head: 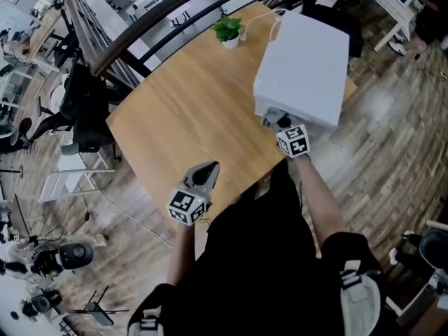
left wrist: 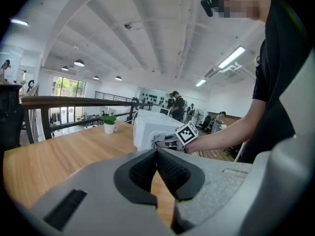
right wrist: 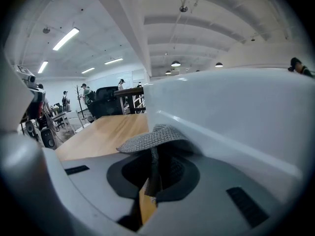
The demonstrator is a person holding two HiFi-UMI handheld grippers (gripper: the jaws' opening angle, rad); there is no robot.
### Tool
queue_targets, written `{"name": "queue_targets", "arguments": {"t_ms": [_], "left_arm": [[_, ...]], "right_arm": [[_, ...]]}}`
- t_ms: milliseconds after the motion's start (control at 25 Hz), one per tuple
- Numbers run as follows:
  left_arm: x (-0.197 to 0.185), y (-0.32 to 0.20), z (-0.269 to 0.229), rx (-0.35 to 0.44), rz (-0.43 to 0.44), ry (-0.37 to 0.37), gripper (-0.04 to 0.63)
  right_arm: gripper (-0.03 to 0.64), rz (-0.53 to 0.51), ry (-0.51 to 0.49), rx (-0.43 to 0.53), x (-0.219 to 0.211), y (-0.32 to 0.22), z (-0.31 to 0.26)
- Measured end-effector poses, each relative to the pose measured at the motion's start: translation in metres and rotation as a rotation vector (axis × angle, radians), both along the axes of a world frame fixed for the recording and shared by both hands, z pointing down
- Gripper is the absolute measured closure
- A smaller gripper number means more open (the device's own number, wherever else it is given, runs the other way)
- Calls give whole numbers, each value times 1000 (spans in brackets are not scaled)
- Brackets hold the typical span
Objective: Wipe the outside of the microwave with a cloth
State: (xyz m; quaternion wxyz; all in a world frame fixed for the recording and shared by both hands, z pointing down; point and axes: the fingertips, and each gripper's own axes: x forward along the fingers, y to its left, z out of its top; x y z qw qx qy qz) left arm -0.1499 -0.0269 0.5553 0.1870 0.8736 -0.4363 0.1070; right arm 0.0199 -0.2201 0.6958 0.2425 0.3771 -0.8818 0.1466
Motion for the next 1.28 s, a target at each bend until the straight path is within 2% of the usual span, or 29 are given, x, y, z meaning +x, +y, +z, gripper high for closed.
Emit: {"name": "queue_targets", "arguments": {"t_ms": [400, 520, 1280], "left_arm": [[-17, 6, 2, -11, -55, -10, 595], [-22, 7, 3, -11, -75, -10, 595], [-45, 17, 11, -36, -151, -36, 595]], "right_arm": [[600, -7, -69, -51, -31, -5, 3], [600, -6, -87, -40, -38, -10, 7], [600, 21, -103, -148, -55, -13, 52]]}}
